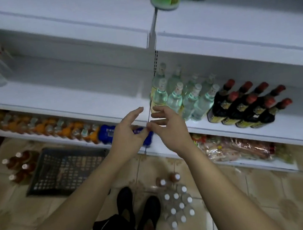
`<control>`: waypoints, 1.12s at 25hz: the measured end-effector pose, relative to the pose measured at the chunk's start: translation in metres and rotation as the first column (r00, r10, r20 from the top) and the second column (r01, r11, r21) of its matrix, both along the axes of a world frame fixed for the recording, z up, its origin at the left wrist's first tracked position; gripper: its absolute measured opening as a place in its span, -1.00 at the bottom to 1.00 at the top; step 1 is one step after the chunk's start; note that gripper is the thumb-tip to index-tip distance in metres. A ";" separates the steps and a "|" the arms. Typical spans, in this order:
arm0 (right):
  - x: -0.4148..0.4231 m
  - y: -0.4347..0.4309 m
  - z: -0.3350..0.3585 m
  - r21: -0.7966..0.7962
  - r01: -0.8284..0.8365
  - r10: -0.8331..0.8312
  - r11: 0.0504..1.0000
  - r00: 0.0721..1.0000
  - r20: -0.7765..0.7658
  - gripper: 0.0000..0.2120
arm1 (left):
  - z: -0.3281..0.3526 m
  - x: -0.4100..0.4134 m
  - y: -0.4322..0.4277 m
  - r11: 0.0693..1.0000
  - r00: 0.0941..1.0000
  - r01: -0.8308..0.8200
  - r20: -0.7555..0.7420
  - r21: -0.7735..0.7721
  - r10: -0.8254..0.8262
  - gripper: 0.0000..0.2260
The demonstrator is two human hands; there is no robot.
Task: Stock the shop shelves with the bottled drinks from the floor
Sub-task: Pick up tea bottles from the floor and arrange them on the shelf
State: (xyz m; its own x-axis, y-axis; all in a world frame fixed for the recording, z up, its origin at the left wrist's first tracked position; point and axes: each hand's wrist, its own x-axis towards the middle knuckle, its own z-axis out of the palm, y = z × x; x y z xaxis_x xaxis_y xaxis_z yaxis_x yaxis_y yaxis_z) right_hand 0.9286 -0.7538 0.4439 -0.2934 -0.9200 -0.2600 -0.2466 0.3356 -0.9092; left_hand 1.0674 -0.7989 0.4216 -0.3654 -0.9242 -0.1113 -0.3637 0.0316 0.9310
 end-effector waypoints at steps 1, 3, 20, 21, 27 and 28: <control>0.000 0.002 -0.014 0.039 -0.003 0.004 0.999 1.000 -0.009 -0.57 | -0.014 0.001 0.002 1.000 1.000 0.000 0.021 0.023 -0.001 -0.51; 0.001 0.004 -0.047 0.107 -0.014 0.021 0.994 0.998 -0.060 -0.59 | -0.049 0.006 0.004 0.998 0.998 -0.002 0.055 0.070 -0.002 -0.52; 0.034 0.075 -0.404 0.678 -0.030 0.249 0.734 0.942 -0.227 -0.52 | -0.354 0.066 0.049 0.882 0.909 0.118 0.307 0.456 -0.281 -0.50; 0.032 0.080 -0.421 0.690 -0.008 0.236 0.724 0.942 -0.237 -0.49 | -0.367 0.065 0.049 0.873 0.906 0.127 0.302 0.471 -0.295 -0.49; 0.032 0.109 -0.510 0.750 0.085 0.169 0.656 0.952 -0.255 -0.47 | -0.453 0.061 0.052 0.860 0.891 0.131 0.322 0.492 -0.321 -0.47; 0.030 0.111 -0.524 0.753 0.087 0.171 0.653 0.951 -0.258 -0.46 | -0.467 0.058 0.053 0.855 0.885 0.135 0.327 0.500 -0.331 -0.47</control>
State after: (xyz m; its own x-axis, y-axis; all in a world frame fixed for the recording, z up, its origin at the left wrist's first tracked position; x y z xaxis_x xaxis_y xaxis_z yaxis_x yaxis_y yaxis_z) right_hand 0.9586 -0.6430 -0.0798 -0.4358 -0.4588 -0.7743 -0.4753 0.8479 -0.2349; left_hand 1.1255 -0.7457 -0.0452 -0.3990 -0.6251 -0.6709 -0.7321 -0.2233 0.6435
